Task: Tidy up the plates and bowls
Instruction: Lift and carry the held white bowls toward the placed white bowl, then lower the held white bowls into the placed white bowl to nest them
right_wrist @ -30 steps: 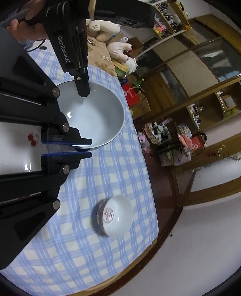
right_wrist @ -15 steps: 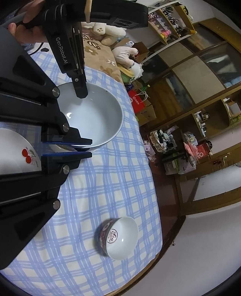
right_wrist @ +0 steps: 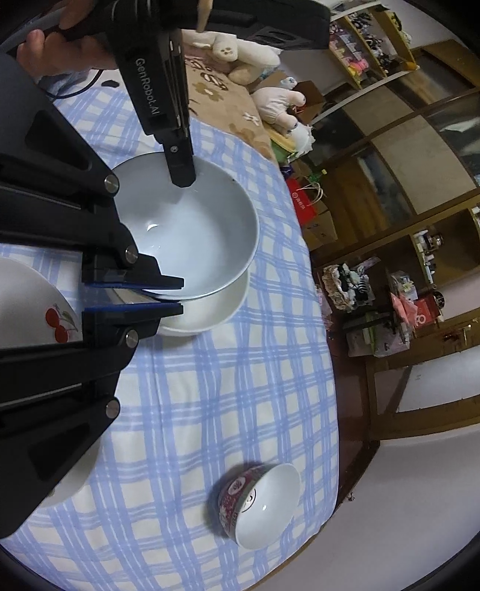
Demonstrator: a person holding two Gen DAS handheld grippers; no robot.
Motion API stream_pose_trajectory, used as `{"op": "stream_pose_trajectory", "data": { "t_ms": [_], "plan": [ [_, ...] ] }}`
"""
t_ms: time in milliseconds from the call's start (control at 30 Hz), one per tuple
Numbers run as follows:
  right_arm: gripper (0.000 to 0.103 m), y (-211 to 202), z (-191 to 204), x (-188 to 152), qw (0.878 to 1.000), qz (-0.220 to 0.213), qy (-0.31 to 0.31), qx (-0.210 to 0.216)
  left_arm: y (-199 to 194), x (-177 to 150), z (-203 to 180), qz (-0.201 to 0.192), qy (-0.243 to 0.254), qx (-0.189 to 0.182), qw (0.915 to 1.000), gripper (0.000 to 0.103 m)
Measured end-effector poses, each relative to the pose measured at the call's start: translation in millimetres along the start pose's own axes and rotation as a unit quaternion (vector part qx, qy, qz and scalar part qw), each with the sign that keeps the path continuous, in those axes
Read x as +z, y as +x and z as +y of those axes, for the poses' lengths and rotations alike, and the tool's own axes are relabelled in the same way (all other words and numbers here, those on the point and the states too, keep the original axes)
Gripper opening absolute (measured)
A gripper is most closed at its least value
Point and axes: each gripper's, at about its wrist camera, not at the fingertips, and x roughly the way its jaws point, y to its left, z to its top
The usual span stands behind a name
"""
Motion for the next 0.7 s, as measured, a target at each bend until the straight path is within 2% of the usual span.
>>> {"op": "stream_pose_trajectory", "data": {
  "t_ms": [700],
  "plan": [
    [0.008,17.9,-5.7,1.4,1.0,0.013,0.007,-0.003,29.9,3.6,8.2,0.03,-0.024,-0.011,0.9992,0.006]
  ]
}}
